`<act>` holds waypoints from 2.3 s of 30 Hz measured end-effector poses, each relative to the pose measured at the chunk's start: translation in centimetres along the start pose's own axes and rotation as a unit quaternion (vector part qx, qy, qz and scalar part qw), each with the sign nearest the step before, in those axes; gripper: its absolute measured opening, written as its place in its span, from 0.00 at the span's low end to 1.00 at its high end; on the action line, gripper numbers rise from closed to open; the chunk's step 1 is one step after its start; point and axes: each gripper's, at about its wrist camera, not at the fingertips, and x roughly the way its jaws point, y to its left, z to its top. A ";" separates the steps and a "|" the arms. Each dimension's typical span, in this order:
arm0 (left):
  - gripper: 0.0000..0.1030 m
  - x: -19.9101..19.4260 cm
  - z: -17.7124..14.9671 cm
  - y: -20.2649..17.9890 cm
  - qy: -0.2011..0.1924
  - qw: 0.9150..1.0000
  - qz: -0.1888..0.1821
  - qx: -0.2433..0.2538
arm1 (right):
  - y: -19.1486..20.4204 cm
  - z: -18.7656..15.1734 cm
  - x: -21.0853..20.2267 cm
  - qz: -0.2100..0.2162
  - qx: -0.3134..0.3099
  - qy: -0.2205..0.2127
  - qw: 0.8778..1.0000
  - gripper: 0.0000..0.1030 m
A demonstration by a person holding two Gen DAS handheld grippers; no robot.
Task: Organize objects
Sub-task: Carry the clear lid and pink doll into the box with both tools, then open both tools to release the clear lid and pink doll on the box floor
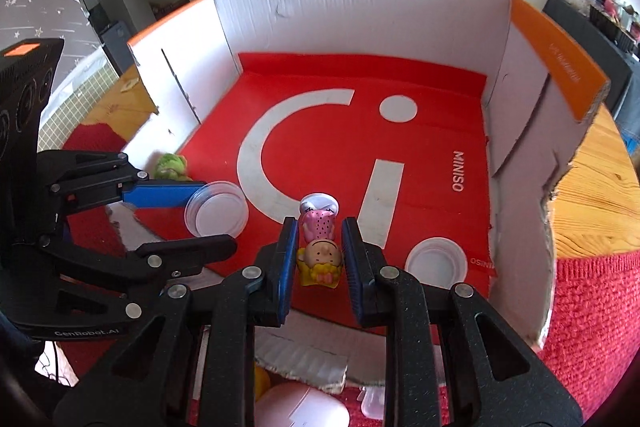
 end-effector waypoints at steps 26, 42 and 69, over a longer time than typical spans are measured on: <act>0.42 -0.1 -0.3 0.1 0.001 1.000 0.009 -0.012 | 0.6 -0.4 0.8 -0.016 -0.027 0.021 0.999 0.21; 0.48 -0.3 -0.5 0.1 0.000 1.000 0.012 -0.018 | 0.9 -0.6 0.9 -0.027 -0.046 0.017 0.998 0.22; 0.57 -2.9 -1.2 -0.9 -0.031 0.998 0.031 -0.036 | 1.6 -0.8 -1.1 -0.033 -0.059 -0.013 0.998 0.26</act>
